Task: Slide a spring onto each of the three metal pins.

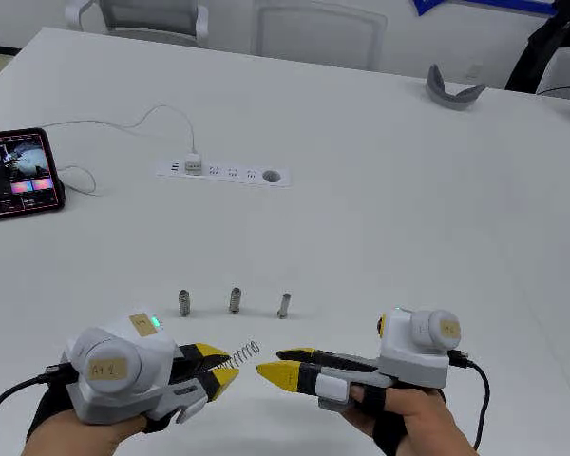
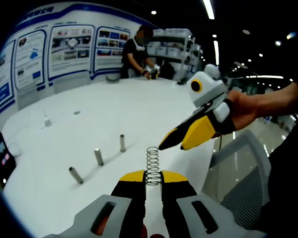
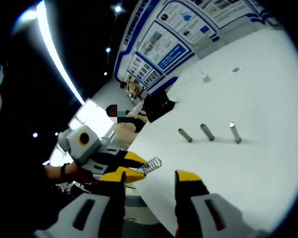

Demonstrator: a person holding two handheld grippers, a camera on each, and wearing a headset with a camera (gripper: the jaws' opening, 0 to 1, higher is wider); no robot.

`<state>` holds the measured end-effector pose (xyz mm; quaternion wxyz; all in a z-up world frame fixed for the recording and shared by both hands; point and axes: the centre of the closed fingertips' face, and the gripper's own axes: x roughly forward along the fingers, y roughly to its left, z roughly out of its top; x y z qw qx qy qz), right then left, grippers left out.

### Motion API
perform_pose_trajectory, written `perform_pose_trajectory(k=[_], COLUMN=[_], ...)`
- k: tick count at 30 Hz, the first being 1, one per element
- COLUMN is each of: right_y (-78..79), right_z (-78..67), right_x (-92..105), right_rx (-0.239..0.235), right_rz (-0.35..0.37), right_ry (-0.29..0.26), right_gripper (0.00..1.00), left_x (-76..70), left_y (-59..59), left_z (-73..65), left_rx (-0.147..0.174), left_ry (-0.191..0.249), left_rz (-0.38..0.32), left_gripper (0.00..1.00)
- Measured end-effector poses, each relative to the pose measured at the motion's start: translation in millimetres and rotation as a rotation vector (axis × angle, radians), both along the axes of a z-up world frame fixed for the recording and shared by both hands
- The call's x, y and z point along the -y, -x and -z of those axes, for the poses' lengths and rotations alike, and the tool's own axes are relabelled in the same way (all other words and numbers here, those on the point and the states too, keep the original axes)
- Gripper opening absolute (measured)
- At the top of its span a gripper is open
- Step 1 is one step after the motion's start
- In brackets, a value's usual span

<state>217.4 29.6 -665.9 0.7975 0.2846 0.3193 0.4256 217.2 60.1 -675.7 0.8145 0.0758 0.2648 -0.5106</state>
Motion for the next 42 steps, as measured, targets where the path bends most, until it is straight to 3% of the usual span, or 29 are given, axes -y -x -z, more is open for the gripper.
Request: perform_pose_trajectory(k=[11,26,36,42], right_y=[1.4,1.8,2.7,-1.3], right_z=[-2.7,-14.2,-11.6,-12.2], right_x=[-12.7,-12.9,-18.4,-17.0], right_rx=[-0.007,0.021,0.042,0.082], right_rz=[-0.036,-0.056,-0.124,-0.161], right_ry=[-0.026,-0.036,0.023,0.080], right_gripper=[0.35,0.26,0.20,0.13], left_x=[10.3,14.1,18.1,19.1], left_y=[9.7,10.9,12.5,12.9], left_z=[2.4,6.5,1.7,-1.4], left_rx=[-0.004,0.001,0.014,0.016], left_ry=[-0.002,-0.018,-0.011,-0.003], left_rz=[0.049,0.075,0.092,0.103], left_gripper=[0.11,0.11,0.11,0.10])
